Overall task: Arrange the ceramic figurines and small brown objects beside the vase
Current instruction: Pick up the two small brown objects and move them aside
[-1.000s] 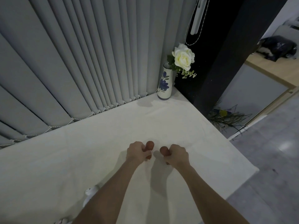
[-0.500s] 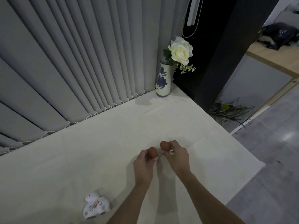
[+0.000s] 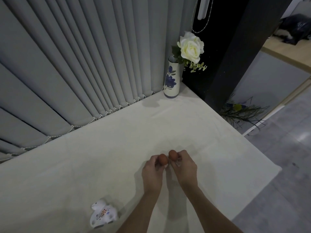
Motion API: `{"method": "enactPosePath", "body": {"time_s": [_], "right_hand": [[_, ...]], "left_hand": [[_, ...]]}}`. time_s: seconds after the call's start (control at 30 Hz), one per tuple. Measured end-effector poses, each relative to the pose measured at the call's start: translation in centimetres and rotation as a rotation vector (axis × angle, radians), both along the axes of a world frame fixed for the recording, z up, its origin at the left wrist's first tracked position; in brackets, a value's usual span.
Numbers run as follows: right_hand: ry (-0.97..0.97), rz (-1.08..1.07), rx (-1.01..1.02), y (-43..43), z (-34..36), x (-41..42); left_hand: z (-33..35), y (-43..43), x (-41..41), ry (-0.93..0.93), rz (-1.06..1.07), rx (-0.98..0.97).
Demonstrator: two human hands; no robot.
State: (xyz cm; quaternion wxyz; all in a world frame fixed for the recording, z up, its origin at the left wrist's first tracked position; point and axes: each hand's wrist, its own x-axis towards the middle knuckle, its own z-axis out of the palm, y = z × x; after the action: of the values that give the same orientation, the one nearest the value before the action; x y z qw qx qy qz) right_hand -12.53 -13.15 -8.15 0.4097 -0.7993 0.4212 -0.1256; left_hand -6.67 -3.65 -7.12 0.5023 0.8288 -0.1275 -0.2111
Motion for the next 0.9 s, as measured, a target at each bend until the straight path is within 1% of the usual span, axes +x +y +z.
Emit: {"method": "enactPosePath", "body": {"time_s": [0.07, 0.17, 0.2, 0.4, 0.5, 0.67, 0.77, 0.9], "right_hand": [[-0.004, 0.006, -0.011, 0.1, -0.1, -0.1], [-0.015, 0.008, -0.027, 0.1, -0.3, -0.1], [-0.018, 0.009, -0.029, 0.1, -0.4, -0.1], [-0.045, 0.044, -0.048, 0.1, -0.5, -0.2], [-0.056, 0.075, -0.046, 0.1, -0.5, -0.6], [-0.085, 0.142, -0.046, 0.1, 0.5, -2.1], [-0.128, 0.175, -0.09, 0.1, 1.9, -3.4], [-0.236, 0.181, -0.172, -0.4, 4.8, -3.3]], "left_hand": [[0.3, 0.0, 0.0, -0.012, -0.016, 0.016], [0.4, -0.2, 0.2, 0.016, 0.006, -0.038], [0.5, -0.2, 0.3, 0.015, 0.002, -0.027], [-0.1, 0.1, 0.2, -0.137, -0.069, 0.083], [0.2, 0.0, 0.3, -0.075, -0.056, 0.033], [-0.4, 0.9, 0.6, -0.016, -0.099, 0.08], [-0.3, 2.3, 0.8, -0.044, -0.155, 0.173], [1.2, 4.9, 2.2, -0.059, -0.109, 0.18]]}}
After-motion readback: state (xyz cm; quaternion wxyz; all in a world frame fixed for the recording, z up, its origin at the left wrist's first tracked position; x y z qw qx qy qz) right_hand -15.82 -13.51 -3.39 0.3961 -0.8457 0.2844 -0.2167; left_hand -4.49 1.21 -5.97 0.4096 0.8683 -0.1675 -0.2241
